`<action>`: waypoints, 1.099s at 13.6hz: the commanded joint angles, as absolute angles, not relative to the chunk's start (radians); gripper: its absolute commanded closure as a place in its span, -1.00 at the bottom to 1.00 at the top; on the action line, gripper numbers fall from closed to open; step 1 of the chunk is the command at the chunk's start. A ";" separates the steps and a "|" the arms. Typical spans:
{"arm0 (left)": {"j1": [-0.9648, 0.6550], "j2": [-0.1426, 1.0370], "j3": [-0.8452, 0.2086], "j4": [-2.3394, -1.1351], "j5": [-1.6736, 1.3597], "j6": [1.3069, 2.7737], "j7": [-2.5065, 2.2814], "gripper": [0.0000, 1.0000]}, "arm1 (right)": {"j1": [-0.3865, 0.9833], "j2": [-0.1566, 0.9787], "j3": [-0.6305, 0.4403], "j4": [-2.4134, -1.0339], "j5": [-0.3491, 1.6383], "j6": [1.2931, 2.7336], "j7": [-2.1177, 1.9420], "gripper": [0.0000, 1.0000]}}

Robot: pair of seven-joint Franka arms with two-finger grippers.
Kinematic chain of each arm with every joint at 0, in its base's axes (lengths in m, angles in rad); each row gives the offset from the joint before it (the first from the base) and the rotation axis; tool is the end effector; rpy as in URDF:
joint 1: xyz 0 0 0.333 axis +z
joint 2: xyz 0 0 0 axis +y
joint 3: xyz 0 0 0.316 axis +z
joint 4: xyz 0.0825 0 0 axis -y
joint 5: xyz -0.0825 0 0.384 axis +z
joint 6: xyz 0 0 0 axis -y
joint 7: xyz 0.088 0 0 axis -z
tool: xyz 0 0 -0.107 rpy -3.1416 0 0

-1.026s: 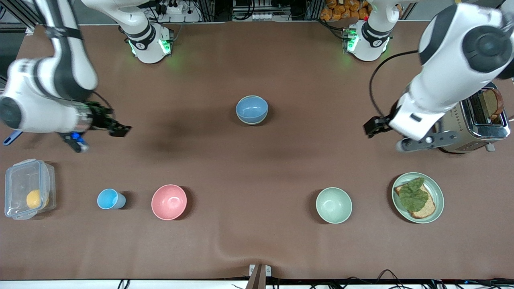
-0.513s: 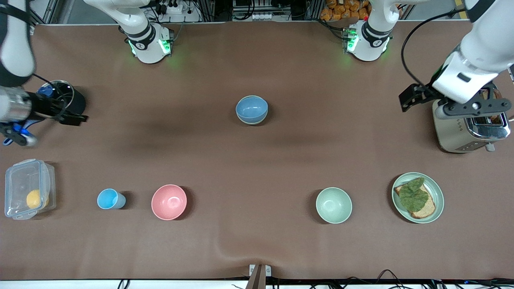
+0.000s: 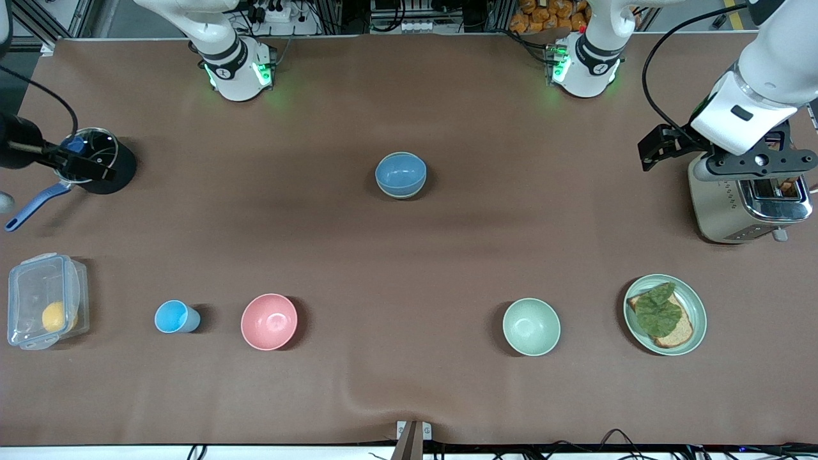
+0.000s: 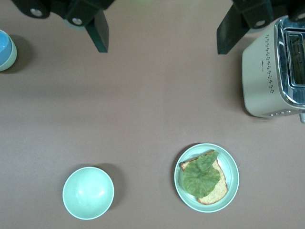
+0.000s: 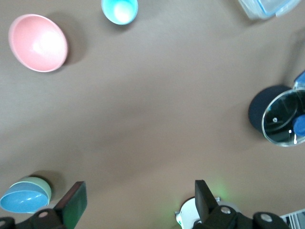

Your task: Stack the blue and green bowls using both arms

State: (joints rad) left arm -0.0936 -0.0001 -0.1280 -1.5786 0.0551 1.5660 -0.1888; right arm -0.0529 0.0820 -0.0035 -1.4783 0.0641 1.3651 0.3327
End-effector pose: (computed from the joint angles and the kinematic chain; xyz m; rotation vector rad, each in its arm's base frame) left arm 0.5415 -0.1159 0.6206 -3.0847 0.0507 0.0016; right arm 0.5564 -0.0235 0.6059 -3.0335 0.5868 0.3132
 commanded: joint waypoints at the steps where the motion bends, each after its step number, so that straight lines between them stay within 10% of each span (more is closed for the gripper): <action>1: -0.094 -0.017 -0.121 -1.557 0.048 1.557 -0.115 -1.00 | -0.086 0.011 0.006 -1.488 0.081 1.371 0.246 -1.00; 6: -0.084 -0.021 -0.115 -1.554 0.048 1.554 -0.107 -1.00 | -0.084 -0.112 -0.046 -1.689 0.081 1.623 0.062 -1.00; 15: -0.101 -0.006 -0.121 -1.526 0.051 1.552 -0.117 -1.00 | -0.057 -0.110 -0.031 -1.655 0.025 1.602 -0.038 -1.00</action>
State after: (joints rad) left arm -0.0969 -0.0080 -0.1238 -1.5531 0.0551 1.5657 -0.1362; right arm -0.0577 -0.0874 -0.0371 -1.6432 0.0450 1.6173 0.0008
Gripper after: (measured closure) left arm 0.000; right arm 0.000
